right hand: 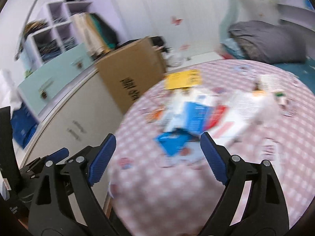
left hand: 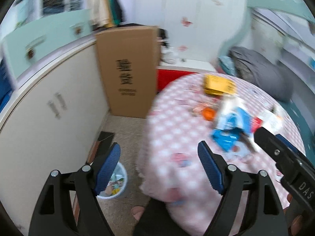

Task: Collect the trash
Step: 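Move both tools back over the medicine boxes on the table, then grasp the blue medicine box with the left gripper while the right grasps the white box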

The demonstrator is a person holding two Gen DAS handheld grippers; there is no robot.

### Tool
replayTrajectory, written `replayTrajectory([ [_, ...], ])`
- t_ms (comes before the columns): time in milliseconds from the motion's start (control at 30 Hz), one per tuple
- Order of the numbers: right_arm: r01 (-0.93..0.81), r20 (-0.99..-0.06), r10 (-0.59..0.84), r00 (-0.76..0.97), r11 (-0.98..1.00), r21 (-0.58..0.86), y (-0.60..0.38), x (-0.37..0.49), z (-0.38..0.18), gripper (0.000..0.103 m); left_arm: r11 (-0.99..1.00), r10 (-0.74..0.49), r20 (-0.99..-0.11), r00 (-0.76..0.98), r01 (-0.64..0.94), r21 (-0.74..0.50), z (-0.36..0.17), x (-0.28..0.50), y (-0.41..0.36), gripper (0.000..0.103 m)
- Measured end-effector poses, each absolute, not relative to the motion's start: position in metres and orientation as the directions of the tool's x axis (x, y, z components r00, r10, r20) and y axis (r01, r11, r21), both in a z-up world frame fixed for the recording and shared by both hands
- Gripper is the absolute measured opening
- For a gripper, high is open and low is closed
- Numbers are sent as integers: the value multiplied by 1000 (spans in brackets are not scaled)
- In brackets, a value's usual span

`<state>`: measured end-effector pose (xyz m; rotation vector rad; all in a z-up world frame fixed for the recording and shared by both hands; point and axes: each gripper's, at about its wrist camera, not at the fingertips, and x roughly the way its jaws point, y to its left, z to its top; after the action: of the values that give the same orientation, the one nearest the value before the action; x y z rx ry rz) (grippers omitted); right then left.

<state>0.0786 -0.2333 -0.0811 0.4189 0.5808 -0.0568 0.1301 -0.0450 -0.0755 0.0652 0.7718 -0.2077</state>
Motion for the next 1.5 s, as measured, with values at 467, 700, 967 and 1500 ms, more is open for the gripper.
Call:
replayTrajectory([
  [467, 340, -599, 2, 800, 822, 457, -319, 58, -125, 88, 831, -160, -673, 722, 466, 302, -114, 139, -183, 79],
  [700, 348, -615, 41, 787, 794, 498, -327, 76, -139, 88, 786, -165, -680, 714, 511, 347, -128, 158, -203, 63],
  [967, 359, -616, 66, 785, 763, 538, -328, 100, -141, 88, 756, -199, -670, 716, 547, 360, -134, 170, -212, 22],
  [1500, 320, -604, 77, 793, 791, 522, -312, 101, -129, 34, 877, -314, -631, 709, 471, 93, -98, 164, -159, 3],
])
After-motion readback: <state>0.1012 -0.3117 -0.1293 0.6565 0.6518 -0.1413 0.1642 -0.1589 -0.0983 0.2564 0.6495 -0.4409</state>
